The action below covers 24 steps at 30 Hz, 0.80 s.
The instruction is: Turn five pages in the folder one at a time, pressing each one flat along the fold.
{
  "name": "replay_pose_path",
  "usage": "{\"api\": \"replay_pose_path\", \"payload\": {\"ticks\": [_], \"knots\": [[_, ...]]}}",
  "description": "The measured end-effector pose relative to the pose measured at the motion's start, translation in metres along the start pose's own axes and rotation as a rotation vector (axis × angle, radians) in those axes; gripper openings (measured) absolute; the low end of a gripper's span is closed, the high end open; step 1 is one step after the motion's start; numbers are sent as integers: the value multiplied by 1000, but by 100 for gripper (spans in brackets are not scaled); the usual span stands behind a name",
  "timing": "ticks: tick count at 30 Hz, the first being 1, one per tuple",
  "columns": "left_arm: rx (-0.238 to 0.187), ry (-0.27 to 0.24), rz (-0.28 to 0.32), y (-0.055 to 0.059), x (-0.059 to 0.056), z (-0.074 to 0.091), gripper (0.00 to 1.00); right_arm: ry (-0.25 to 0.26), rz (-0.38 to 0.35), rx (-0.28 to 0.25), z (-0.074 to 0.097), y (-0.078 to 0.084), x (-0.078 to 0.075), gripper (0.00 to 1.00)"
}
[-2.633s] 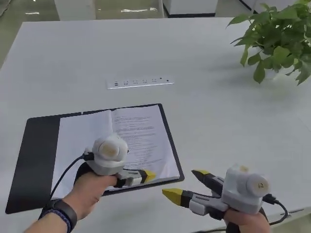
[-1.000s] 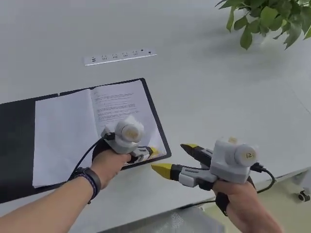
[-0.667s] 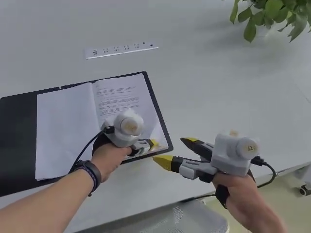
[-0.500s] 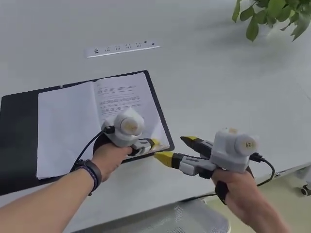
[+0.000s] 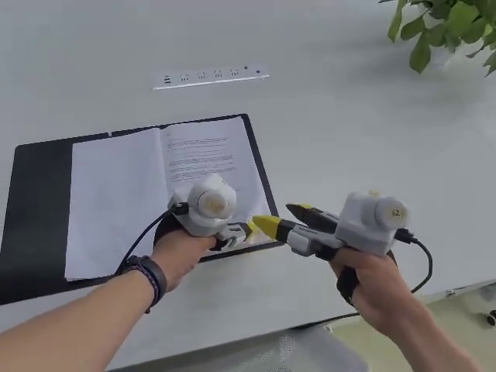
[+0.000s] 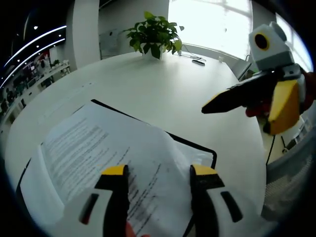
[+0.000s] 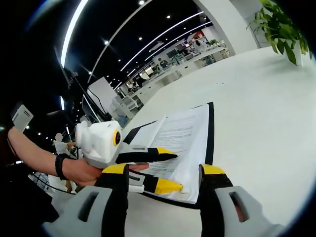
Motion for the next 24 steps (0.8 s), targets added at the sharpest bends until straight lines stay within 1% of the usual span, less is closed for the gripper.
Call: {"api": "replay_pose_path", "payload": {"ticks": [4, 6, 7, 11, 16, 20, 24], "knots": [[0, 1, 0, 0, 0, 0, 50, -1, -22, -1, -13, -3, -6, 51], [1, 0, -5, 0, 0, 0, 50, 1, -27, 4, -19, -2, -9, 48], [0, 0, -4, 0, 0, -1, 50, -2, -21, 2, -21, -2, -10, 47], [1, 0, -2, 0, 0, -1, 50, -12, -36, 19, -31, 1, -14, 47], [0, 0, -1, 0, 0, -1, 50, -15, -49, 40, -38, 4, -20, 47], [0, -1, 2, 0, -1, -1, 50, -17, -75, 53, -44, 7, -26, 45], [-2, -4, 5, 0, -1, 0, 50, -13, -127, 30, -49, 9, -31, 40]]}}
Point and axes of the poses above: the centre of the closed fingertips' face, and the gripper's own axes: z roughly backward along the fingers, x roughly to its left, y roughly out of its underside, the point moved 9 cm from there along z, roughly backward along the fingers, and after that the axes turned 9 degrees about -x, right-handed, at the moved point
